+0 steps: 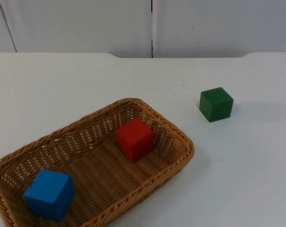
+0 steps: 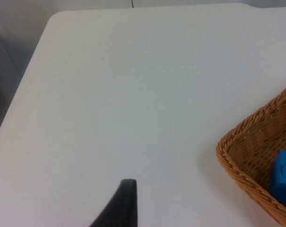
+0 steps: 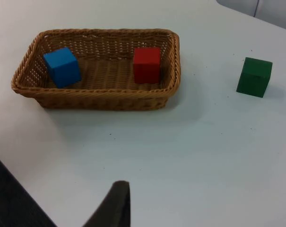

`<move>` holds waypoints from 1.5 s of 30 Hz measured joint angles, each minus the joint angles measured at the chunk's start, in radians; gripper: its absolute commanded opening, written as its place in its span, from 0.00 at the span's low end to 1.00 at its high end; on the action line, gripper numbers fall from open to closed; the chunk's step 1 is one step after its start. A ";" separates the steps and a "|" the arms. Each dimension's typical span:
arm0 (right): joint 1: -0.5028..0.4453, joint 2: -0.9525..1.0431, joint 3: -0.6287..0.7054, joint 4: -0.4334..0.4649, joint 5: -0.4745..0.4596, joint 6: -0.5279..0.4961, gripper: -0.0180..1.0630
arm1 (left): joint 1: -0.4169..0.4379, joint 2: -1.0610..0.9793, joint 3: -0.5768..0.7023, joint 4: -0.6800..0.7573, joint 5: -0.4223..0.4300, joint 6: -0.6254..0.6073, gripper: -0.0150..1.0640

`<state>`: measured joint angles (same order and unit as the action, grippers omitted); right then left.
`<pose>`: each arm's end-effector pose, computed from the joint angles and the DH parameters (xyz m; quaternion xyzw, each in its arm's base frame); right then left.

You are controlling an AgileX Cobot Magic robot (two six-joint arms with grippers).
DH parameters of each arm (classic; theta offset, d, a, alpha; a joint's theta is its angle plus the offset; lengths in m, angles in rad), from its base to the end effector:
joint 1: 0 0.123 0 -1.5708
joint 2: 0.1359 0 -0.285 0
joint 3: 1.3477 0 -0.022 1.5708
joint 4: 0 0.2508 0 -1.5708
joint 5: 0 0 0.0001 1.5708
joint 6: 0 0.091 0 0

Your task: Pick up one cube with each hand and place exactly two cubes into the same basket, leaving the remaining cube outside.

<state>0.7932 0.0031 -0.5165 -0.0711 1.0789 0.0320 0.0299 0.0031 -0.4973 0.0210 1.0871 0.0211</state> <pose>-0.0010 -0.0091 0.2806 -0.3154 0.7936 0.1757 0.4898 -0.0052 0.0015 0.2745 -0.0043 0.8615 0.0234 0.5073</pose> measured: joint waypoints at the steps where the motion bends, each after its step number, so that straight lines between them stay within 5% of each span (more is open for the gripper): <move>1: 0.000 0.000 0.000 0.000 0.000 0.000 0.99 | 0.000 0.000 0.000 0.000 0.000 0.000 0.99; 13: -0.016 0.000 0.000 0.000 0.000 0.000 0.99 | 0.000 0.000 0.000 0.000 0.000 0.000 0.99; 45: -0.582 0.000 0.000 0.000 0.000 0.002 0.99 | 0.000 0.000 0.000 0.002 0.000 0.000 0.99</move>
<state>0.2112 0.0031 -0.5165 -0.0711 1.0789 0.0340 0.0299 0.0031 -0.4973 0.0230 1.0871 0.0211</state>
